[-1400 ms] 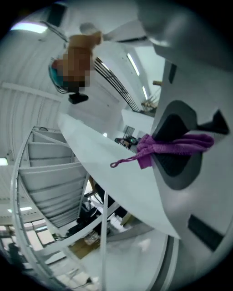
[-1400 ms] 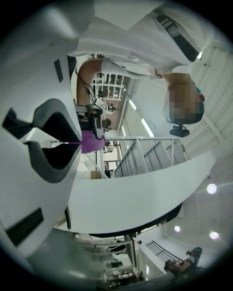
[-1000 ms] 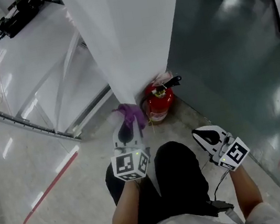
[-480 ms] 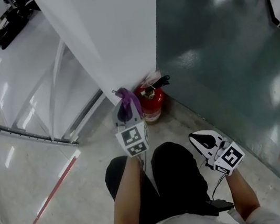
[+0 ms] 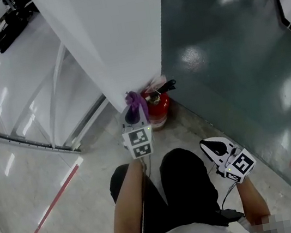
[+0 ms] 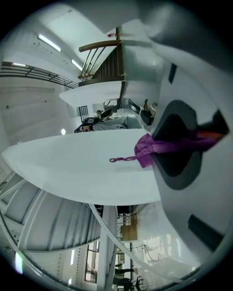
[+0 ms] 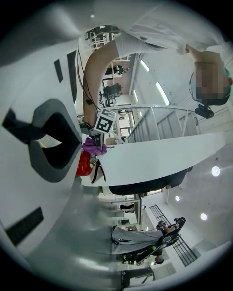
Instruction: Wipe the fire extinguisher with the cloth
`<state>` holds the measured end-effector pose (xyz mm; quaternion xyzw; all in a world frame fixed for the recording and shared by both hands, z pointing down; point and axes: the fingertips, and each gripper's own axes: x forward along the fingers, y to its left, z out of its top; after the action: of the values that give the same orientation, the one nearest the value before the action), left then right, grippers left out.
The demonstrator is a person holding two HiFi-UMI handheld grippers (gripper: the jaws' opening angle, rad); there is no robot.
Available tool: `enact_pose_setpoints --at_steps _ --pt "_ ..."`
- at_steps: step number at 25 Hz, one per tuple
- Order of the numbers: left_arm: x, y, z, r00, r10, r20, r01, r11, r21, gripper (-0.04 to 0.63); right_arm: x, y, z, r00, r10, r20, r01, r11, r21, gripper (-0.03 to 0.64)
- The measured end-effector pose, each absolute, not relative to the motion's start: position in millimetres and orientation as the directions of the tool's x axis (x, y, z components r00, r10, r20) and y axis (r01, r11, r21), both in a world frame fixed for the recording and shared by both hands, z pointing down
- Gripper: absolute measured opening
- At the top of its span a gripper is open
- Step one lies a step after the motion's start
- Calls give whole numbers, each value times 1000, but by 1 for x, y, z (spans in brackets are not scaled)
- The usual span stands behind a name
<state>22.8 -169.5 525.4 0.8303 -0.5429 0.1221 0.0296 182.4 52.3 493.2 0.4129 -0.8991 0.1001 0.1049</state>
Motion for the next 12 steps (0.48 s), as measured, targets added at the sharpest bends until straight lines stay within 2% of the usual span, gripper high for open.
enact_pose_setpoints --at_steps 12 --pt "-6 -167 555 412 -875 255 -885 -451 -117 54 178 38 508 -647 -713 269 -757 642 -118 12"
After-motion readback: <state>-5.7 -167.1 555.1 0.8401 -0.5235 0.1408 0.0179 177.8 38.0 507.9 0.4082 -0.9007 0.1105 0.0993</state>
